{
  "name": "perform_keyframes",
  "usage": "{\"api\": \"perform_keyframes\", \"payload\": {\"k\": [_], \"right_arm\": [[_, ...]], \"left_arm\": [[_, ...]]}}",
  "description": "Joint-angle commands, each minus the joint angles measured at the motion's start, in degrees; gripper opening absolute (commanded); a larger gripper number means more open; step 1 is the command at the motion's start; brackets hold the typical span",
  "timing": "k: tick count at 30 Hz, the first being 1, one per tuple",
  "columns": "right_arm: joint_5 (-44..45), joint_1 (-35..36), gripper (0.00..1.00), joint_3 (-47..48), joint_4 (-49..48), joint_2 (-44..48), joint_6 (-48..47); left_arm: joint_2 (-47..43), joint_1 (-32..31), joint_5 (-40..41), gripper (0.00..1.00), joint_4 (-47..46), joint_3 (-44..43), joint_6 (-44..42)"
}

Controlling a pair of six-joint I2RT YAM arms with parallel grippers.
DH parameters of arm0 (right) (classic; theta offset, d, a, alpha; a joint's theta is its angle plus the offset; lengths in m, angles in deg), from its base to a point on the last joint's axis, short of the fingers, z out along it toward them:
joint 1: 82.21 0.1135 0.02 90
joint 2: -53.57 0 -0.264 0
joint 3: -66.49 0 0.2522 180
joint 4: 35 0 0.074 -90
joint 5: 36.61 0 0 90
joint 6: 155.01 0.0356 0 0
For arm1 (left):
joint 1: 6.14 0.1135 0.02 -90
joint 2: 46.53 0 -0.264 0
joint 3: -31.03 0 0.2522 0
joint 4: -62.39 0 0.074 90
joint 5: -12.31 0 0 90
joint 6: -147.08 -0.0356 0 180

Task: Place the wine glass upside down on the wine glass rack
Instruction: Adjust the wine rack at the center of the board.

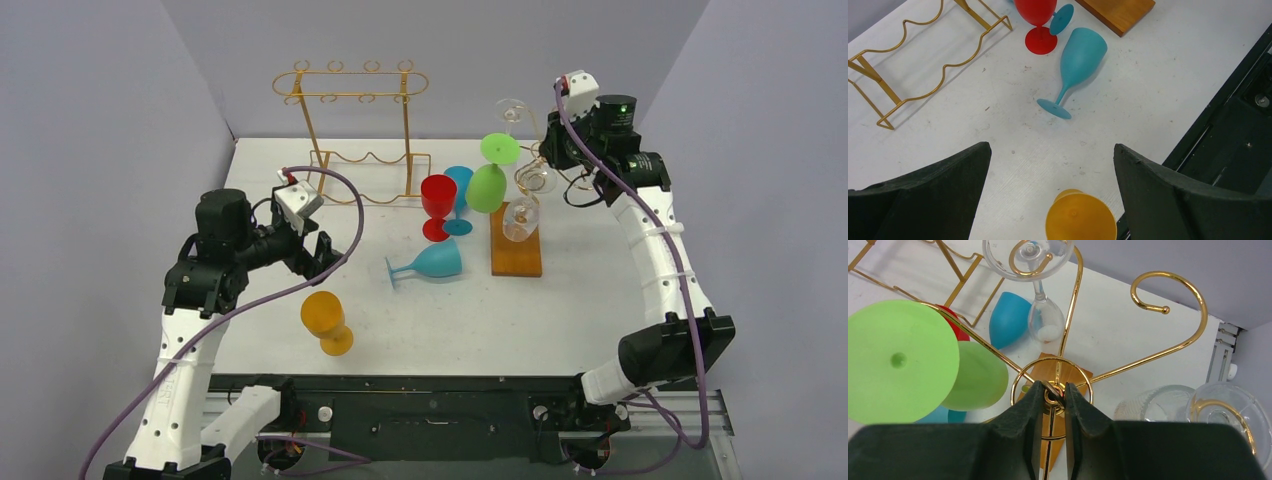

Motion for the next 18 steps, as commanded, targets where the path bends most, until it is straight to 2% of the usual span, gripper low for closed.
{"api": "perform_keyframes", "payload": {"k": [1,11,18], "right_arm": [[7.1,-0.3,0.00,-4.9,-8.0,3.9,1.8],[20.4,-0.5,0.00,-13.1,-16.9,10.7,9.6],[20.1,0.1,0.00,-14.2,-18.8,9.6,14.5]], "left_arm": [[0.1,-0.5,0.9,0.91,-1.2,-2.8,0.2],[-0.2,-0.8,1.0,0.91,-1.3,-2.6,0.2],[-0.6,-0.9,1.2,0.91,-1.3,-2.5,-0.2]]}}
